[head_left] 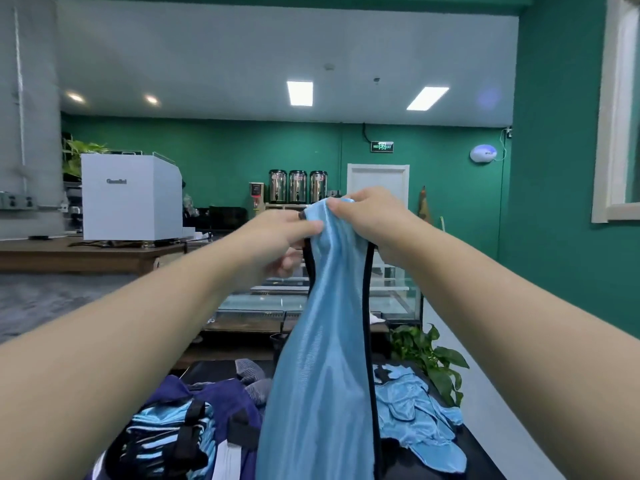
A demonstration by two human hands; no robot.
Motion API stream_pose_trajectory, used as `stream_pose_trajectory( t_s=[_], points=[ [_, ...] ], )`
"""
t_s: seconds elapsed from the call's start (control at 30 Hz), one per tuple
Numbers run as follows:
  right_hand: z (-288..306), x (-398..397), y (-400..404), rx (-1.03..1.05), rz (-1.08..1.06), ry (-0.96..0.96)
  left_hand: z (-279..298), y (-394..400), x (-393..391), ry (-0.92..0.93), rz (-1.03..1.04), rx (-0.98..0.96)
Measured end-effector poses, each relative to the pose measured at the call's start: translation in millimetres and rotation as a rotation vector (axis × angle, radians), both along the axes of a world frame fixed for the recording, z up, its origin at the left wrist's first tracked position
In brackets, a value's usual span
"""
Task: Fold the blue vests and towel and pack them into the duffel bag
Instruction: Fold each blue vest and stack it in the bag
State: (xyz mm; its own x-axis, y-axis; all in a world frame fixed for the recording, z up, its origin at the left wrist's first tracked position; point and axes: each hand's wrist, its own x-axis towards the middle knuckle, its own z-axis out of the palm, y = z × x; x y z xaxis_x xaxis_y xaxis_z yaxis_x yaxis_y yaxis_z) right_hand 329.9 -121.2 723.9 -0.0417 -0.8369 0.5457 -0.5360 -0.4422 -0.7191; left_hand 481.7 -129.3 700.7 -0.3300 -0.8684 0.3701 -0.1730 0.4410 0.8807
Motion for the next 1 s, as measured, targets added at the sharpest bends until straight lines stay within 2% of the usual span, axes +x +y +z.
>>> stream_pose_trajectory(
  t_s=[0.1,0.2,0.3,0.4,0.5,0.63,0.67,0.87,1.0],
  points=[
    [-3.5,-7.4,-8.1,-0.028,-0.05,-0.026,-25.8,2.1,-7.6,-0.209,-0.154,0.019],
    [-7.9,-27.6,-17.9,-0.041,-0.14,-0.052,-58.3,5.7,-9.2,-0.561,-0.224,-0.003],
    [-18.1,-56.0,-29.4,-0.055,-0.222,-0.056,-80.4,4.3,-2.3,-0.926,-0.148,-0.097],
    [-31.6,-79.6,-35.6,0.007,-0.194,0.007,-78.3,-6.9,14.4,-1.229,0.057,-0.379],
    [-41.0,-93.9,-34.5,0.065,-0.115,0.036,-70.8,-23.7,33.2,-1.219,0.113,-0.505],
    [-43.8,-102.7,-28.4,0.086,-0.02,0.001,-69.5,-33.3,44.4,-0.935,0.055,-0.473],
    [-44.4,-103.5,-26.4,0.091,-0.001,-0.007,-69.9,-33.3,45.6,-0.919,0.039,-0.465],
    [-55.2,-91.0,-11.6,0.074,0.011,0.15,-83.1,-38.9,48.9,-1.239,0.104,-0.431],
    [-58.0,-71.6,-5.5,0.005,0.078,0.137,-90.3,-38.8,39.7,-1.32,0.187,-0.428]
  ],
)
